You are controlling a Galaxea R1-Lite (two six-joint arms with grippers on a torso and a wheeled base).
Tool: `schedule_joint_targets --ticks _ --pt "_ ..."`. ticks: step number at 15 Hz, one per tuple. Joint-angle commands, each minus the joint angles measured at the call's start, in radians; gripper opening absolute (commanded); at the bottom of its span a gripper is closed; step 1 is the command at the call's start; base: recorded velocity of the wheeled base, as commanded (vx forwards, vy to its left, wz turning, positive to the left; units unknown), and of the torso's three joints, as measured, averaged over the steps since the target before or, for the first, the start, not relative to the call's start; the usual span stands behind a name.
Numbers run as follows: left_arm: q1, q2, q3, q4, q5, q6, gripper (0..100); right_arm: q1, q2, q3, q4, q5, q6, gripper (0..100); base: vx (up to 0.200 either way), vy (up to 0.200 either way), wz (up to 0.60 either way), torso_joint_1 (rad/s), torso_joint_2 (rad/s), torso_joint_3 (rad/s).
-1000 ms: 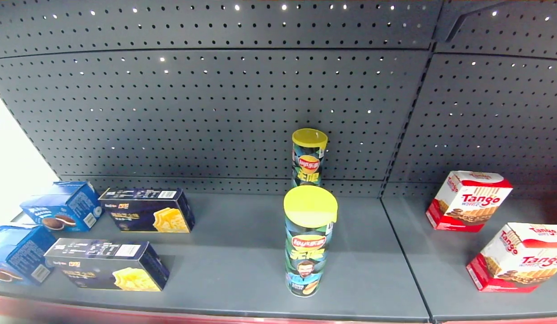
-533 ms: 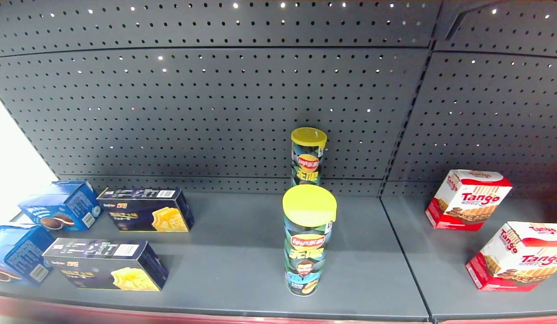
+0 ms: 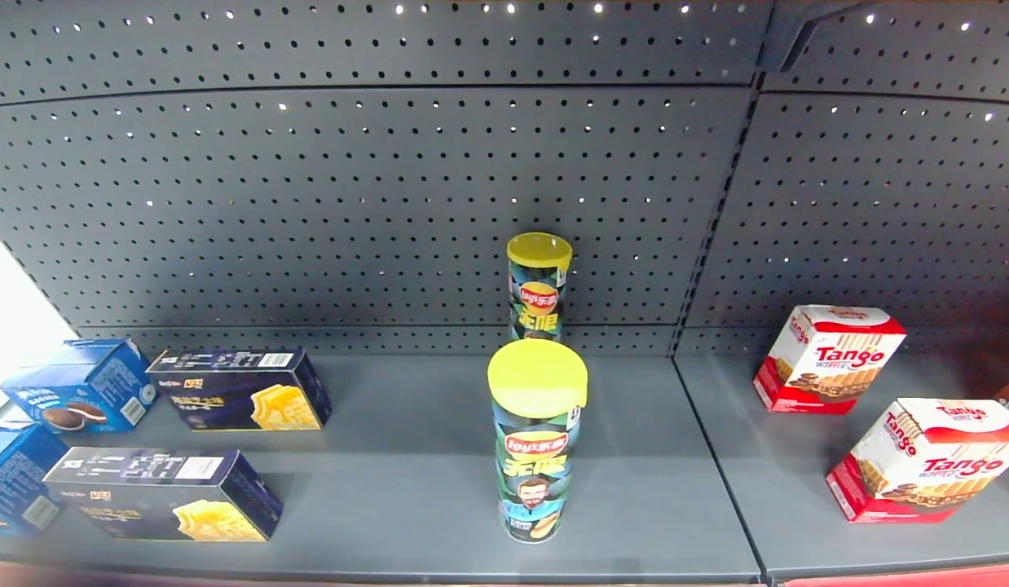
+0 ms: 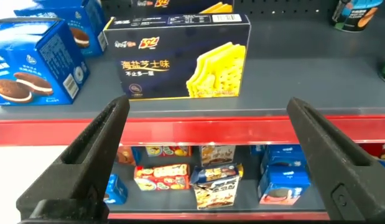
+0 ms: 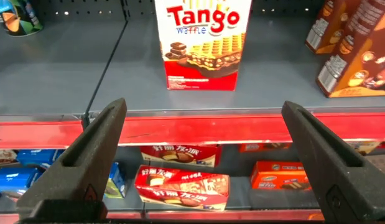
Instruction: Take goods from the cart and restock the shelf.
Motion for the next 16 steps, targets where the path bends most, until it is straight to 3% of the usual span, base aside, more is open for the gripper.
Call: schedule_joint_targets --ticks 1,4,8,11,16 --pt "0.001 0.001 0.000 0.000 0.001 0.001 100 0.001 0.001 0.000 0.000 0.000 0.000 100 0.000 0.000 0.00 0.000 0.00 0.000" --pt "0.001 0.001 0.000 0.001 0.001 0.002 100 0.001 0.001 0.000 0.000 0.000 0.000 100 -0.200 0.000 0.00 0.010 0.00 0.004" --pt "0.001 0.001 0.000 0.000 0.001 0.001 100 0.001 0.001 0.000 0.000 0.000 0.000 100 0.000 0.000 0.00 0.000 0.00 0.000" --pt "0.001 0.001 0.000 0.000 0.001 0.002 100 0.000 0.001 0.000 0.000 0.000 0.000 100 0.000 0.200 0.00 0.012 0.00 -0.001" --pt "0.001 0.001 0.000 0.000 0.001 0.001 100 0.000 0.001 0.000 0.000 0.000 0.000 100 0.000 0.000 0.00 0.000 0.00 0.000"
